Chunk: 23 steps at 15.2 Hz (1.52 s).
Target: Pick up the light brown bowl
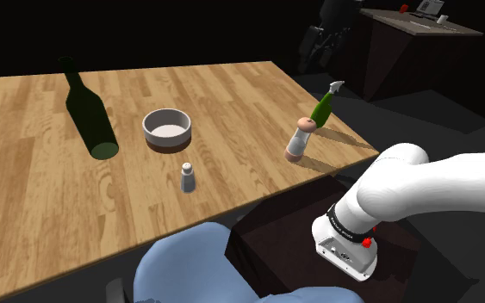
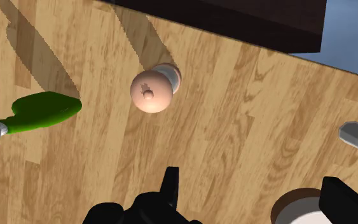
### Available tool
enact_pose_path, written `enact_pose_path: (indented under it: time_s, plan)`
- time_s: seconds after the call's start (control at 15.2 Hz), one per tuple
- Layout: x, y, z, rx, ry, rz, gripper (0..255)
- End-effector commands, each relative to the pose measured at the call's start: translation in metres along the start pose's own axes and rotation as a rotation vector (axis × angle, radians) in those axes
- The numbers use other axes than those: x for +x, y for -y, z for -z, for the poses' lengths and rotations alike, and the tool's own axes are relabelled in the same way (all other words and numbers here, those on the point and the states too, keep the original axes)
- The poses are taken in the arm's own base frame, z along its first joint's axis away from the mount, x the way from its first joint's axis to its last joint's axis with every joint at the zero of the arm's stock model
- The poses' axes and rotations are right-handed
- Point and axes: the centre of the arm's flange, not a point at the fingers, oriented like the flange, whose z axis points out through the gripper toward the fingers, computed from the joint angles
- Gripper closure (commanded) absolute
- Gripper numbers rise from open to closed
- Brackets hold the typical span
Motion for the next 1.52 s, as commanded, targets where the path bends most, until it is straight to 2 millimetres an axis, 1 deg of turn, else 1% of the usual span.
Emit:
enact_pose_path:
  time_s: [0.0,1.45]
  plan:
    - [0.0,0.0,0.0,0.0,0.0,0.0,0]
    - [0.193,0.115,-0.188,-0.015,0.016,-0.027,0]
